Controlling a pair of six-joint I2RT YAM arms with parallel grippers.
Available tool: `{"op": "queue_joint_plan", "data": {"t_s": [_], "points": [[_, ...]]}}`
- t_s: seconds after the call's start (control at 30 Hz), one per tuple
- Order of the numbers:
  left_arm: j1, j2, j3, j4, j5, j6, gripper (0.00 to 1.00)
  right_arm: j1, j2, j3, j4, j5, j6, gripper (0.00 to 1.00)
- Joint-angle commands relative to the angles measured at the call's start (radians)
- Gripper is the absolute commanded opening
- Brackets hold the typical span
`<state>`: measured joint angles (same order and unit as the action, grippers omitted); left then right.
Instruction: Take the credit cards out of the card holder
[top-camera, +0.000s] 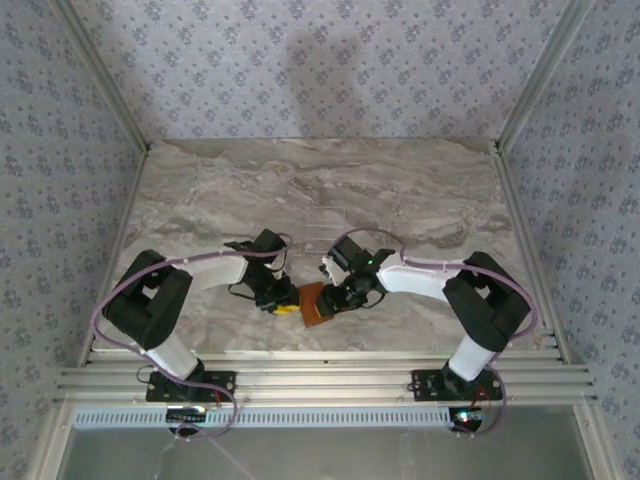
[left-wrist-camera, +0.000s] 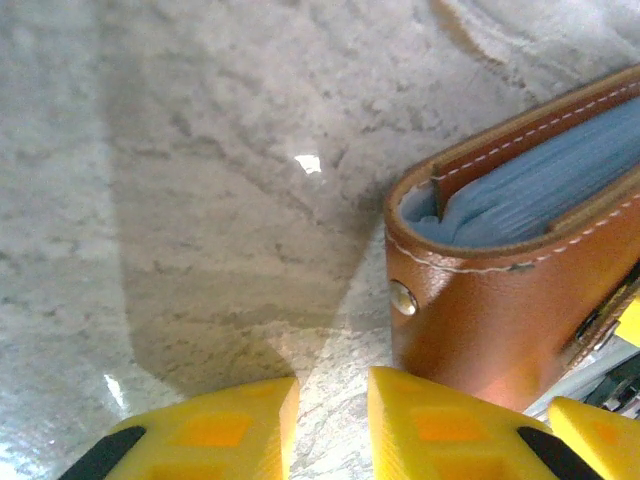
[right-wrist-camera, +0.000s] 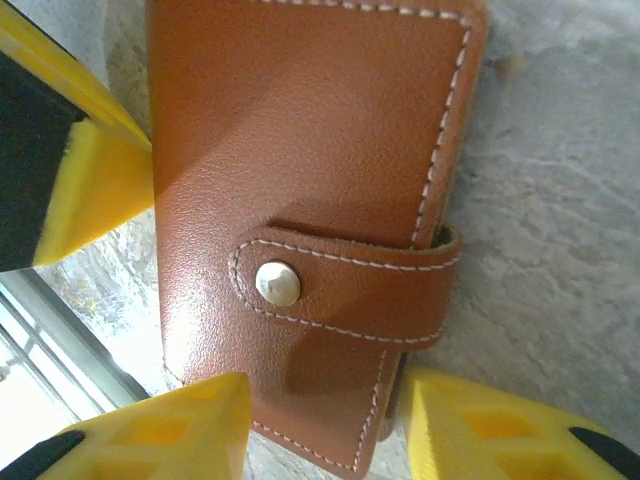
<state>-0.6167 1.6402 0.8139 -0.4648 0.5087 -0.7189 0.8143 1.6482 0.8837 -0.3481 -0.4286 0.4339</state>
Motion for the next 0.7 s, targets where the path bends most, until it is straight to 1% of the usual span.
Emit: {"op": "queue_joint_plan", "data": {"t_s": [0.0,0.13,0.27,0.43,0.57,0.63,0.67], "points": [[0.007,0.036,0.052,0.160,-0.086,0.055,0.27,-0.005,-0.055,0.003,-0.064,0.054,-0.014,0.46],[0.011,0.004,0.051,0.149,-0.113,0.042,0.28,-0.032,-0.080,0.038,-0.137,0.071,-0.086,0.47],[0.030,-0.046,0.031,0.140,-0.126,0.023,0.27,-0.054,-0.084,0.106,-0.228,0.076,-0.209,0.48],[0.075,-0.102,-0.016,0.137,-0.135,0.002,0.27,-0.060,-0.064,0.186,-0.300,0.089,-0.453,0.48],[0.113,-0.130,-0.045,0.134,-0.127,0.006,0.27,-0.035,-0.048,0.241,-0.336,0.148,-0.696,0.49],[0.124,-0.136,-0.057,0.133,-0.126,0.011,0.27,-0.036,-0.038,0.257,-0.348,0.141,-0.791,0.49],[0.130,-0.140,-0.063,0.135,-0.127,0.014,0.28,-0.037,-0.029,0.265,-0.358,0.140,-0.865,0.49]]}}
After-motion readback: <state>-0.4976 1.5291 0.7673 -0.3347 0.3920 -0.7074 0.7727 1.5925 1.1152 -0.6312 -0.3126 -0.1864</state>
